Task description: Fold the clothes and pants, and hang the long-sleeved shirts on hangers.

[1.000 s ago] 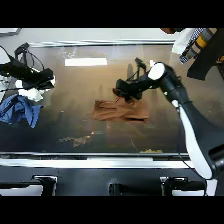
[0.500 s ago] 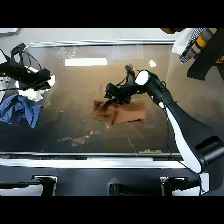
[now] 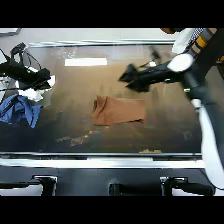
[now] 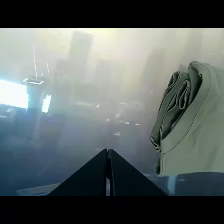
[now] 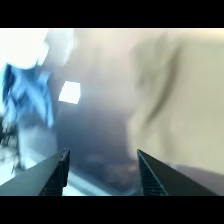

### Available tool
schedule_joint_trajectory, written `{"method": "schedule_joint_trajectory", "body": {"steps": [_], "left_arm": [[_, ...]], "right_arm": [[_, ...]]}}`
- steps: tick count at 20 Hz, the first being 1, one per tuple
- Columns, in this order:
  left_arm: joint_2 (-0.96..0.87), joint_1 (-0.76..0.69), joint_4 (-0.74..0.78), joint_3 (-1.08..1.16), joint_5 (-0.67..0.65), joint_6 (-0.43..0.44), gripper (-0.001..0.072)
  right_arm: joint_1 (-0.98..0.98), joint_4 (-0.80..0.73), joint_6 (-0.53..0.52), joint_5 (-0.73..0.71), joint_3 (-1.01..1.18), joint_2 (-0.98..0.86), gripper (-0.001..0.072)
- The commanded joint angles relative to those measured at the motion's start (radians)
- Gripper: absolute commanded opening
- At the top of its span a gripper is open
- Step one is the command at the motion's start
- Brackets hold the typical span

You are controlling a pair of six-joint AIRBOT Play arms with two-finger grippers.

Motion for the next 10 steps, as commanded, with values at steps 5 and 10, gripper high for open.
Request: {"method": "schedule_joint_trajectory", "body": {"steps": [5,10], "left_arm": [[0.001,0.007,0.004,0.000,-0.007,0.016,0.0019],[0.001,0.009,0.035,0.000,-0.006,0.027,0.0020]], "right_arm": [[-0.434,-0.066,-0.243,0.193,-0.111,-0.004,0.0583],[-0.412,0.075,-0.434,0.112,-0.323,-0.146,0.0580]]}}
